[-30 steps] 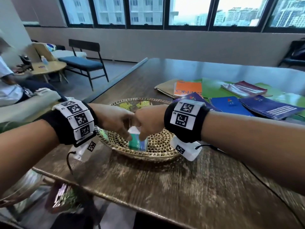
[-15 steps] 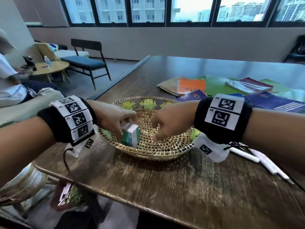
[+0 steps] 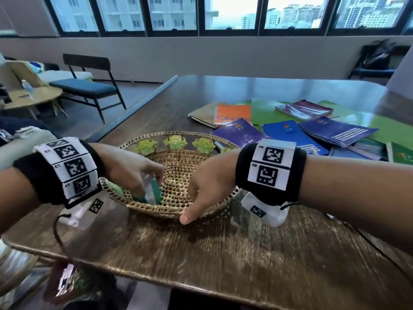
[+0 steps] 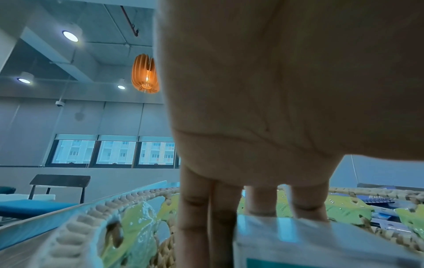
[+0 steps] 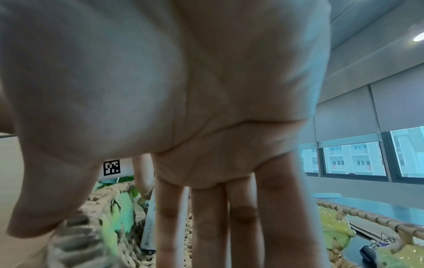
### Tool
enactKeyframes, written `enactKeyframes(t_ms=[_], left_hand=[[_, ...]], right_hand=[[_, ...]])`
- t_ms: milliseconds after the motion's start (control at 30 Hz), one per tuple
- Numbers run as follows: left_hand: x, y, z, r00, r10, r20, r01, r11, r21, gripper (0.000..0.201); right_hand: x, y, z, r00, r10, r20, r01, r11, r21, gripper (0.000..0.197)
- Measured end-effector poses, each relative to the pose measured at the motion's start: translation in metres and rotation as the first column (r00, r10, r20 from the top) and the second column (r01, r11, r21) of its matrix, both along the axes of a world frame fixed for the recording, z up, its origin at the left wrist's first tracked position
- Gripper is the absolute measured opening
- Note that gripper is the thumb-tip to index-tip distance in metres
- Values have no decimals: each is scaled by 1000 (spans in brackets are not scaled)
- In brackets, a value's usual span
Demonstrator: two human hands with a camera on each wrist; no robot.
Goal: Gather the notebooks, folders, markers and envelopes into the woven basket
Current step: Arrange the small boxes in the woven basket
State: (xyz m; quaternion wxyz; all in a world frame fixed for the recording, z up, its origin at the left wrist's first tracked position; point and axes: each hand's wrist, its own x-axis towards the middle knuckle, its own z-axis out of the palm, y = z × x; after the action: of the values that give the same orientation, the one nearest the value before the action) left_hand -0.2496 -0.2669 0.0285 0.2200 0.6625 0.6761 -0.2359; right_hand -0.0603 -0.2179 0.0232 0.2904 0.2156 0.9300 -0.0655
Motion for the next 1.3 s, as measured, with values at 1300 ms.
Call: enactKeyframes(t_ms=[1300], left_hand=[[23, -7, 7, 995, 8, -98, 0, 997, 82, 42]], right_hand=[[-13, 0, -6, 982, -139, -132, 148, 987, 64, 56]])
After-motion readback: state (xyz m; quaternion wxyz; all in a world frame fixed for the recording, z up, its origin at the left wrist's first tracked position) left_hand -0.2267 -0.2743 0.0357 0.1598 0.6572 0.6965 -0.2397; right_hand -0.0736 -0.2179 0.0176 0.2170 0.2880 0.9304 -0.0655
